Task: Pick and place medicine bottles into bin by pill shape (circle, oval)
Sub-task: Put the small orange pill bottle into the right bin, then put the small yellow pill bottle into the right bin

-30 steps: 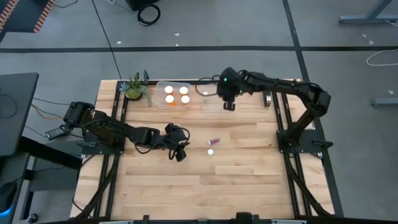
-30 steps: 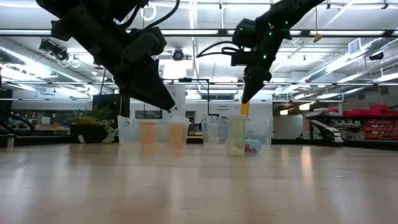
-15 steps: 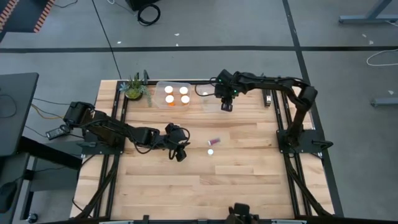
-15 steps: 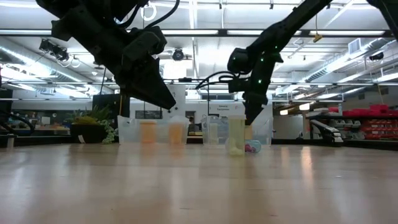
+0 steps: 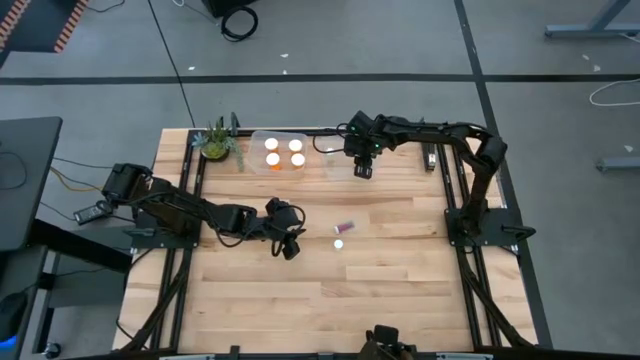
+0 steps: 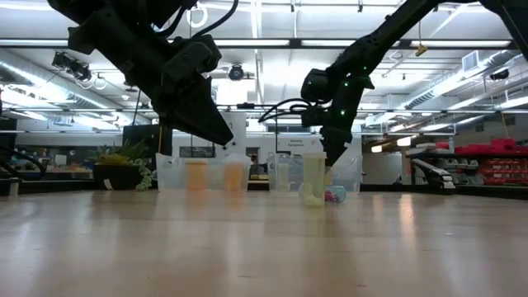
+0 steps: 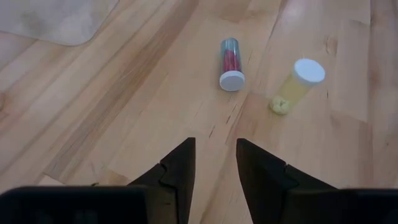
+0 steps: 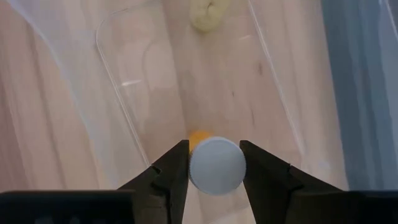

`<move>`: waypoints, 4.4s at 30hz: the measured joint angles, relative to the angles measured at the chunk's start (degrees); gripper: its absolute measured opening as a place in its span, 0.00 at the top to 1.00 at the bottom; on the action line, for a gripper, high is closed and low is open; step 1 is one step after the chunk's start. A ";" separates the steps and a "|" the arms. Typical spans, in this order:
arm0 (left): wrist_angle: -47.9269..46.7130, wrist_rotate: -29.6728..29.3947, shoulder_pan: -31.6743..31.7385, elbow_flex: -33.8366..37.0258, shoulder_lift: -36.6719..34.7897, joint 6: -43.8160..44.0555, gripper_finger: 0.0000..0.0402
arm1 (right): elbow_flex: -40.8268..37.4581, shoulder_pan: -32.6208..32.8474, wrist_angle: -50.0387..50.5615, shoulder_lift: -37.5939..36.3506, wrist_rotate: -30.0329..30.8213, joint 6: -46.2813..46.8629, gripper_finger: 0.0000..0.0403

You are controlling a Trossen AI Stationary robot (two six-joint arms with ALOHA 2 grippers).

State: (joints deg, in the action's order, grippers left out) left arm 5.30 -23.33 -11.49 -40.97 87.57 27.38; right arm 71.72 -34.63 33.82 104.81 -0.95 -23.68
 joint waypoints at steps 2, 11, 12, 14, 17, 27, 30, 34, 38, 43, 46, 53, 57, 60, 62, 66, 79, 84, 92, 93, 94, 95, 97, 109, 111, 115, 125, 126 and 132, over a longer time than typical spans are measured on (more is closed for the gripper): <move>0.00 0.00 -0.01 0.00 0.00 -0.01 0.69 | 0.00 0.02 -0.30 0.29 -0.06 -0.09 0.64; -0.02 0.00 0.01 0.00 0.00 0.04 0.68 | 0.00 0.00 -0.66 0.31 -0.15 0.09 0.63; -0.02 0.00 0.01 0.00 0.00 0.04 0.69 | 0.00 0.00 -0.70 0.31 -0.15 0.14 0.62; -0.02 0.00 0.01 0.00 0.00 0.07 0.69 | 0.00 0.00 -0.74 0.23 -0.14 0.19 0.60; -0.02 0.00 0.01 0.00 0.00 0.07 0.70 | 0.00 0.02 -0.78 0.20 -0.11 0.28 0.54; -0.02 0.02 0.01 0.00 0.00 0.16 0.69 | 1.33 0.02 0.88 0.19 -0.01 0.57 0.37; -0.02 0.00 0.01 0.00 0.00 0.19 0.70 | 4.29 0.04 3.57 0.18 0.02 0.55 0.35; 0.00 0.01 0.01 0.00 0.00 0.18 0.70 | 9.70 0.46 8.46 0.14 0.17 1.18 0.35; 0.00 0.00 0.01 0.00 0.00 0.18 0.70 | 13.75 2.65 11.81 0.11 0.17 1.75 0.35; -0.02 0.00 0.01 0.00 0.00 0.17 0.69 | 14.30 8.88 12.86 0.10 0.17 2.68 0.35; -0.02 0.02 0.01 0.00 0.00 0.19 0.70 | 13.99 13.75 12.94 0.10 0.04 2.78 0.35; -0.02 0.02 0.01 0.00 0.00 0.46 0.70 | 13.99 25.74 12.86 0.10 -0.30 4.69 0.35; -0.35 0.02 -0.02 0.00 0.00 0.48 0.69 | 13.99 32.64 12.83 0.10 -1.14 4.84 0.35; -1.43 0.05 -0.02 0.00 0.00 0.60 0.69 | 13.99 36.91 12.68 0.10 -1.22 5.47 0.35; -2.56 0.46 -0.02 0.00 0.00 0.98 0.70 | 13.99 39.21 12.08 0.10 -1.21 5.64 0.35; -6.19 2.28 -0.02 0.00 0.00 2.80 0.71 | 13.99 42.28 11.06 0.10 -1.20 7.29 0.35; -11.65 -5.72 -4.05 0.04 -5.27 3.24 0.72 | 3.22 43.54 -0.87 0.14 0.59 8.94 0.35; -11.52 -7.63 -5.30 0.04 -5.55 3.21 0.72 | 1.84 43.56 -2.35 0.14 -0.63 10.67 0.35; -11.58 -7.74 -5.48 0.04 -5.57 3.32 0.72 | -1.49 43.89 -5.49 0.12 -0.90 11.08 0.35; -11.59 -7.74 -5.48 0.04 -5.57 3.34 0.72 | -2.20 43.86 -6.34 0.11 -0.89 11.07 0.35; -11.60 -7.74 -5.48 0.04 -5.57 3.39 0.73 | -3.11 43.82 -7.57 0.10 -0.87 11.08 0.35; -11.58 -7.75 -5.48 0.04 -5.57 3.43 0.73 | -3.99 43.82 -8.32 0.10 -0.85 11.08 0.35; -11.56 -8.08 -5.48 0.04 -5.57 3.43 0.73 | -4.96 43.82 -8.56 0.12 -0.85 11.16 0.36; -11.56 -8.61 -5.46 0.04 -5.57 3.43 0.72 | -5.96 43.78 -11.63 0.12 -0.30 11.85 0.54; -11.55 -8.61 -5.46 0.04 -5.57 3.43 0.72 | -5.95 43.73 -11.62 0.12 -0.26 11.89 0.57; -11.56 -8.61 -5.46 0.04 -5.57 3.41 0.73 | -5.95 43.00 -11.54 0.12 -0.22 11.87 0.64; -11.54 -9.27 -5.46 0.04 -5.57 3.41 0.73 | -0.54 39.53 -4.51 -0.70 0.22 9.66 0.67; -11.50 -9.25 -5.46 0.04 -5.55 3.41 0.72 | 0.15 39.13 -3.87 -1.38 0.80 9.11 0.67; -11.19 -9.89 -5.46 0.02 -5.55 3.39 0.72 | 2.69 34.26 -1.12 -6.79 2.66 5.45 0.67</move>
State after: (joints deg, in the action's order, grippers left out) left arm -5.89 -33.22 -16.95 -40.95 82.02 30.77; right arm 74.41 -0.37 32.70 98.02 1.71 -18.23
